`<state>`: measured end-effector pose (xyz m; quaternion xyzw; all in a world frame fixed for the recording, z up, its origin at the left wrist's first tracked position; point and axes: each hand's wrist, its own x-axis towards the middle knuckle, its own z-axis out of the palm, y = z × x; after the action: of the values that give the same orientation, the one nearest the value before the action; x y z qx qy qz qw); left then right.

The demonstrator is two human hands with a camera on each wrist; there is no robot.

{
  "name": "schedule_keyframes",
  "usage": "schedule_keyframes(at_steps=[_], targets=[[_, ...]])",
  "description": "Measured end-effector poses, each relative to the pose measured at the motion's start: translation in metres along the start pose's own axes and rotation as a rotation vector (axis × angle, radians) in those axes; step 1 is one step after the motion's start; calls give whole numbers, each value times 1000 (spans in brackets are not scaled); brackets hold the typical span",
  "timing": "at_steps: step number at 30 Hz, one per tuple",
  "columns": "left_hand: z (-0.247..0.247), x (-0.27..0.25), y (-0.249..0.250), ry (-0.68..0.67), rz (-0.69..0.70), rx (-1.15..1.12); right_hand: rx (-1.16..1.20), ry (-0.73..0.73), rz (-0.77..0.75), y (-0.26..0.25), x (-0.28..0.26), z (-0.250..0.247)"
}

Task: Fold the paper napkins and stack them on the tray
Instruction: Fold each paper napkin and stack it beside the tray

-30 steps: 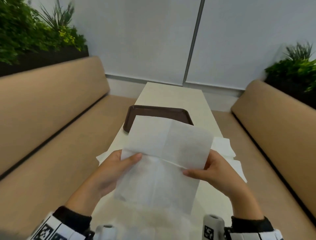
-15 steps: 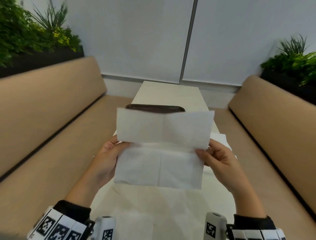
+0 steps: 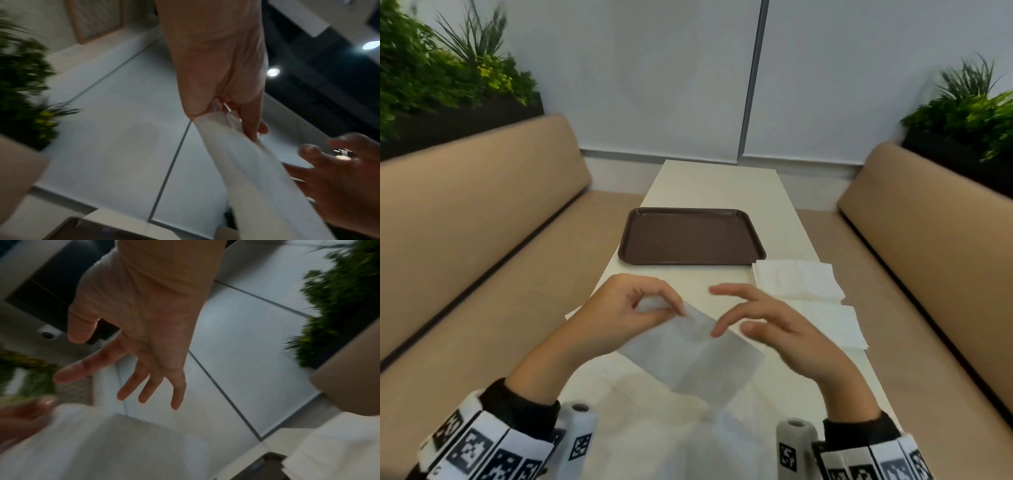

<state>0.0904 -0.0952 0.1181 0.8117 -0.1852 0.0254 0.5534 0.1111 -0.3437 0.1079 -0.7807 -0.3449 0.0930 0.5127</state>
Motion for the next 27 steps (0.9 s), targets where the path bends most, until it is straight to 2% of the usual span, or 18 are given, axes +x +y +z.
schedule_keyframes(at_steps=[2, 4, 7, 10, 13, 16, 22, 25, 27], targets=[[6, 9, 9, -78, 81, 136, -96, -59, -30, -7, 9, 9], [9, 17, 14, -117, 124, 188, -126, -12, -6, -6, 11, 9], [10, 30, 13, -72, 100, 175, -104, 80, 88, 5, 0, -7], [15, 42, 4, 9, 35, 127, -122, 121, 198, 27, -18, -30], [29, 57, -14, -47, -100, 52, -23, 196, 292, 57, -37, -53], [58, 78, -36, -148, -274, -128, 146, 336, 406, 85, -50, -80], [140, 148, -82, -31, -405, -285, 139, 676, 574, 138, -45, -138], [175, 180, -102, -51, -492, -384, 40, 688, 679, 162, -38, -157], [194, 192, -115, -84, -516, -321, -60, 664, 739, 184, -34, -164]])
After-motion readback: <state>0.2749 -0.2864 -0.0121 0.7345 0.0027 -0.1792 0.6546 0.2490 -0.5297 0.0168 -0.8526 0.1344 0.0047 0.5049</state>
